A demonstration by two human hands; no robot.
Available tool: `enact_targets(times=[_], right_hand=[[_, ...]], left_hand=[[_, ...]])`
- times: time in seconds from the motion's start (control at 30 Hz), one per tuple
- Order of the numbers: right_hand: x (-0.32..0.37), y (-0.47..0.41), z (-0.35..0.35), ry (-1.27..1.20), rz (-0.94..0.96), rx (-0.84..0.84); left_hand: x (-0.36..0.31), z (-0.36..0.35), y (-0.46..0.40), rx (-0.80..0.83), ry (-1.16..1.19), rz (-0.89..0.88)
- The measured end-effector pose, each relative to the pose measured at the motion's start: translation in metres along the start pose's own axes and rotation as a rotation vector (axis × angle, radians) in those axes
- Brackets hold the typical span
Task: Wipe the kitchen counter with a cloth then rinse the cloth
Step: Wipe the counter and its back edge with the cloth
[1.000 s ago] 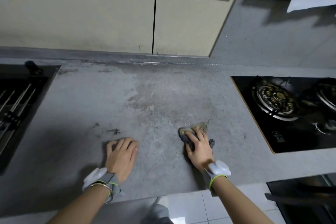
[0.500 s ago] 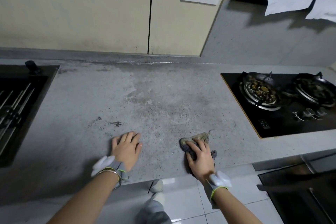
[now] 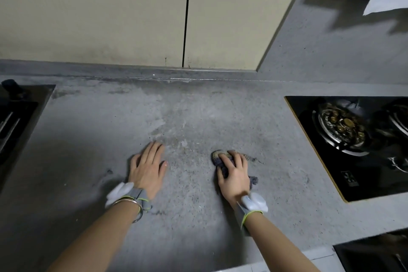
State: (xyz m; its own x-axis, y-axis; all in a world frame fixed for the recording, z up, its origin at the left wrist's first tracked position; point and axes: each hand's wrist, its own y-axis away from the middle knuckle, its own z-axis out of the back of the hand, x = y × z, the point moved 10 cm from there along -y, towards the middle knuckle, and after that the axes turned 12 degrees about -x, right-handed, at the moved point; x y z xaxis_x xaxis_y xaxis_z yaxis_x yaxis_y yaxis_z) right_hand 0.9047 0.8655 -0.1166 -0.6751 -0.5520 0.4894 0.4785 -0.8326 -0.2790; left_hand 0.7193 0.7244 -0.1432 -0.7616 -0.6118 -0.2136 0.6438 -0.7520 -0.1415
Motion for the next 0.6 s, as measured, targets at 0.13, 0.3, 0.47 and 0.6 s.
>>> enact_targets(times=[0.13,0.3,0.47,0.6], right_hand=[[0.014,-0.056,-0.029,-0.011,0.004,0.001],[0.026,-0.114,-0.057,-0.010,0.021,0.006],[0.037,-0.175,-0.089,-0.011,0.044,0.009],[0.046,-0.231,-0.118,0.019,0.028,0.035]], left_hand=[[0.019,-0.012,-0.055,-0.005,-0.040,0.040],[0.034,-0.024,-0.106,-0.012,-0.106,0.073],[0.047,-0.043,-0.129,0.033,-0.142,0.111],[0.047,-0.049,-0.126,0.050,-0.115,0.100]])
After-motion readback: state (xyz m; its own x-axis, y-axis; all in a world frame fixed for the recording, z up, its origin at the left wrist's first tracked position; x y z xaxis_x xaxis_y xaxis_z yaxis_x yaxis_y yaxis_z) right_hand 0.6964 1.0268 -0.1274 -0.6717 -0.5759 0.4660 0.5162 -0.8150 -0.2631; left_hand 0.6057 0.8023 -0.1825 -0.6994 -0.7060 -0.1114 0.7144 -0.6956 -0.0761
